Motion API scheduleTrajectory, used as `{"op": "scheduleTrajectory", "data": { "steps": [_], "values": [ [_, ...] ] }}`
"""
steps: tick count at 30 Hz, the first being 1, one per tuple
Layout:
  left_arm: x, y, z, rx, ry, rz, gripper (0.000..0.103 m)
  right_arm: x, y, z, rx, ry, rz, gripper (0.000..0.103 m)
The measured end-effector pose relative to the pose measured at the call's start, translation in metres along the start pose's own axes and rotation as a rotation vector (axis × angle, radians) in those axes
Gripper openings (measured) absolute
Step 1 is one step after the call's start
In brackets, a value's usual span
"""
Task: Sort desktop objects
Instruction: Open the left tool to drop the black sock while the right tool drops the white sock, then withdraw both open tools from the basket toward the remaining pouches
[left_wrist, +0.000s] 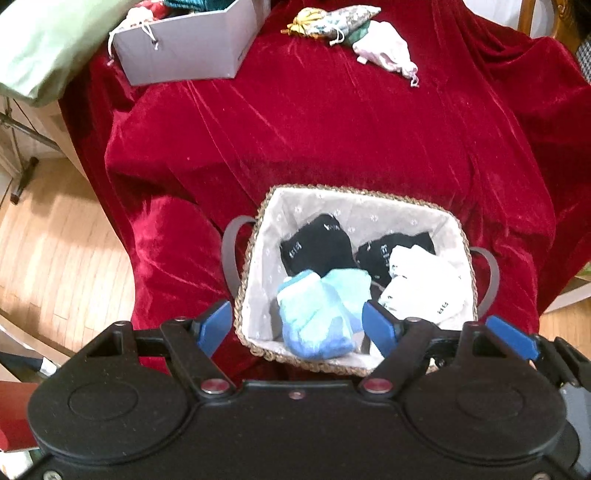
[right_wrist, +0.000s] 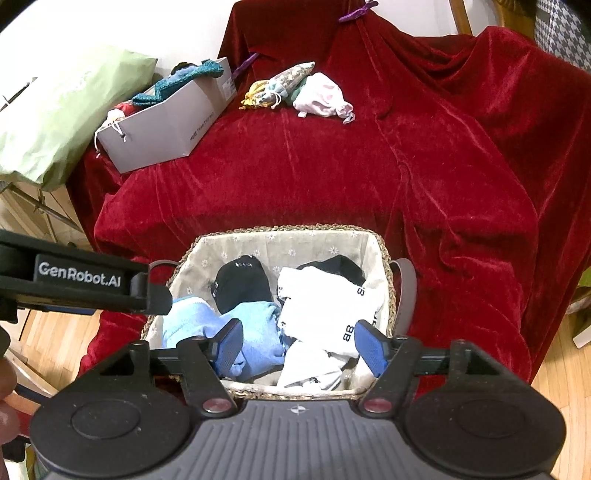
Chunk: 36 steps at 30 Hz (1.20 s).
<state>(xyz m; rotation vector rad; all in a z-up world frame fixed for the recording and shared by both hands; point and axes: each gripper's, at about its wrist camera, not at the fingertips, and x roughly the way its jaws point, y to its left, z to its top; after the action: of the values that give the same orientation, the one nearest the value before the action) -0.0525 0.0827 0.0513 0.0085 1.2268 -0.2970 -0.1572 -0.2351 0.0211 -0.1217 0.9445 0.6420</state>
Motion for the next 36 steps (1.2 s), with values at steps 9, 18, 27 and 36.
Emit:
{"op": "scheduleTrajectory", "data": {
  "steps": [9, 18, 27, 36],
  "values": [
    [0.006, 0.001, 0.006, 0.034, 0.064, -0.031, 0.075, 0.004, -0.005, 0.012, -0.007, 0.075, 0.068, 0.07],
    [0.027, 0.003, 0.031, 0.033, 0.286, -0.097, 0.075, 0.014, 0.007, 0.039, -0.152, 0.241, 0.151, 0.072],
    [0.056, 0.022, 0.049, -0.159, 0.473, -0.075, 0.077, 0.035, 0.023, 0.058, -0.232, 0.461, 0.221, 0.073],
    [0.052, 0.013, 0.087, -0.013, 0.35, 0.035, 0.078, 0.054, 0.014, 0.105, -0.191, 0.517, 0.135, 0.078]
  ]
}}
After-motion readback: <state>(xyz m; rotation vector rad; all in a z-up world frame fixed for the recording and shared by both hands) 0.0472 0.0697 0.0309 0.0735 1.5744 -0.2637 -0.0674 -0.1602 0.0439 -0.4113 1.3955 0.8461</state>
